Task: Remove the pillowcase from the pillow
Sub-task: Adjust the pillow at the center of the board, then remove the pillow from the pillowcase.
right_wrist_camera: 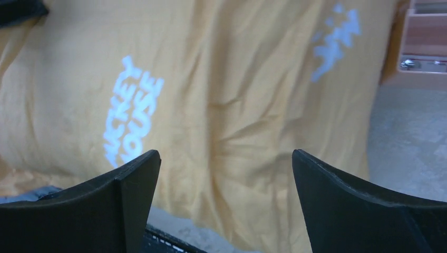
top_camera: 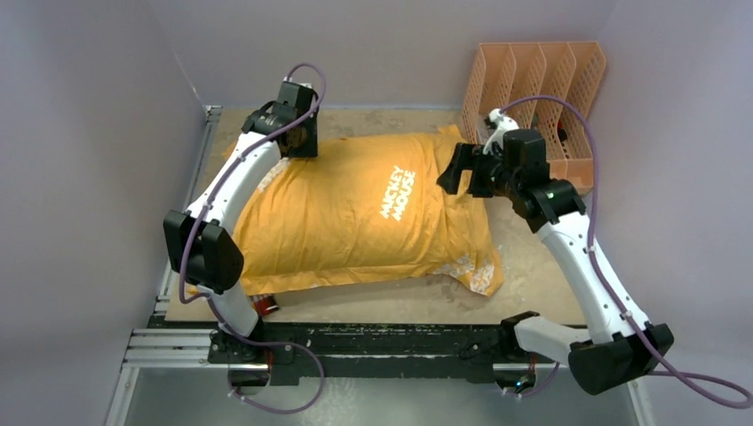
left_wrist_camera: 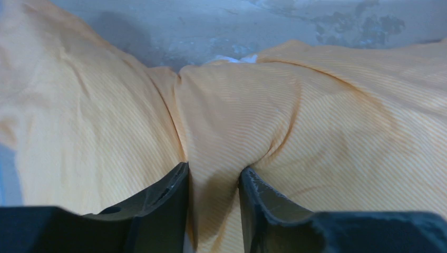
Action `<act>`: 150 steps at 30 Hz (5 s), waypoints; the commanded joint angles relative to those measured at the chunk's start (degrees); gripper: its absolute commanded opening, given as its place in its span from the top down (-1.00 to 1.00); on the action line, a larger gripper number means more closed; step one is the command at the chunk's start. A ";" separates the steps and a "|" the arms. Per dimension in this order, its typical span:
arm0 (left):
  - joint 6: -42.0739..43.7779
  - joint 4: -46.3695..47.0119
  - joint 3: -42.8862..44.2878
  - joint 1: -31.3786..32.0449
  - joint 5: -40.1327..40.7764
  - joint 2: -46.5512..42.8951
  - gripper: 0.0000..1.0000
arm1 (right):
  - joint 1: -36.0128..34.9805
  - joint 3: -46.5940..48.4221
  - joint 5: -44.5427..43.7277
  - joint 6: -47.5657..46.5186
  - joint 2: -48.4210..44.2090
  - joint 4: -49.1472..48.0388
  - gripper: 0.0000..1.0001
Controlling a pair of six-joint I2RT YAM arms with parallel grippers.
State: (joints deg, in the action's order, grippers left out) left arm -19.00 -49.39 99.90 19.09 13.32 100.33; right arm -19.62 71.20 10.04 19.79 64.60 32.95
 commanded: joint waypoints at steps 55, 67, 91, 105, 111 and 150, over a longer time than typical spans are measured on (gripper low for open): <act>-7.13 12.91 -18.51 -0.12 -11.99 -22.94 -0.61 | -11.75 -1.73 -25.16 6.36 -0.18 0.96 -0.56; -26.47 25.48 -53.72 6.32 -21.70 -40.63 -0.84 | -0.42 5.40 10.14 -6.35 19.35 0.53 -0.58; -12.22 21.08 -6.48 -8.71 -31.03 2.14 0.76 | -18.70 3.96 6.17 -4.73 12.83 -1.73 -0.06; -10.37 14.08 -13.83 -10.17 -17.20 -14.54 0.00 | -31.52 18.57 -2.92 -13.83 25.96 -3.32 -0.49; -12.40 11.02 -21.47 -10.22 -13.52 -25.84 -0.05 | -31.91 24.38 -23.40 -12.72 31.92 1.74 0.75; -33.60 16.74 -43.89 10.44 -9.97 -39.99 -0.48 | -32.96 20.00 -10.41 -5.59 24.72 -10.52 1.00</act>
State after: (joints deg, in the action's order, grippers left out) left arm -54.04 -37.78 53.04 29.43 0.12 56.97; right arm -52.27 91.02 -3.79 16.49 94.08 27.16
